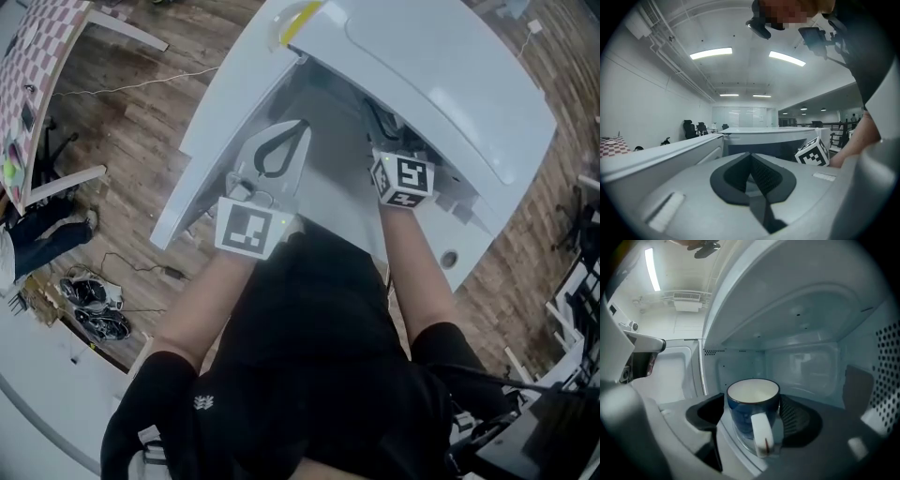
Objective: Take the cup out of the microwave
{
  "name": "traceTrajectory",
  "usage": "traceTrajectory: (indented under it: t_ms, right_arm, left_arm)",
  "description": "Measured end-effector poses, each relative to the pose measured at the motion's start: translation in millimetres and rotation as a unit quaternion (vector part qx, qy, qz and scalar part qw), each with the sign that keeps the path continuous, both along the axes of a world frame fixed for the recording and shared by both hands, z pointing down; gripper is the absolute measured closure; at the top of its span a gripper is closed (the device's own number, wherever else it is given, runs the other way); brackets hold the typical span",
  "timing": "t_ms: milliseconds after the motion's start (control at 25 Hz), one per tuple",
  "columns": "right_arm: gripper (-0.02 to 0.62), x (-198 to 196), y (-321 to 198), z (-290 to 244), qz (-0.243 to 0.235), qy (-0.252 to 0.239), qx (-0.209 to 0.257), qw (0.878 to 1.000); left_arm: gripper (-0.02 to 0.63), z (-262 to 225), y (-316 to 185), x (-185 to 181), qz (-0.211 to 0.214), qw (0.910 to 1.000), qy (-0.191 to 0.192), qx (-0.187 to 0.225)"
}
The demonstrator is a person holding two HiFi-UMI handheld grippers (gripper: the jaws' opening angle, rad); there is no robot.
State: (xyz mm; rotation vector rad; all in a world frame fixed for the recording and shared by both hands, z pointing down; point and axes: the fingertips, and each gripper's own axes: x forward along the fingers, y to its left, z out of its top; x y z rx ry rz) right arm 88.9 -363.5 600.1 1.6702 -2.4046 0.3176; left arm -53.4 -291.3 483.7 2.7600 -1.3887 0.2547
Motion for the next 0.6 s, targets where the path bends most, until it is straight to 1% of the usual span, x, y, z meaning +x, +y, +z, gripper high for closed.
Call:
traceTrajectory:
  t_ms: [240,440,600]
  right_arm:
    - [0.207,-2,-11,11,-0.002,0.016,-0.005,1.000]
    - [0.206,-3,-20,17,0.002,0.015,-0.005,1.000]
    - [0.206,-4,-25,21,0.006,0.025,-0.008,1.000]
  left_arm:
    - [0.603,7,-7,-5,-0.007,0.9998,0.007,-0.016]
    - [0.602,8,-10,-4,-0.005,0.9998,0.008,-0.014]
    - [0.601,9,-12,-6,-0.007,0.9997,0.010,-0.021]
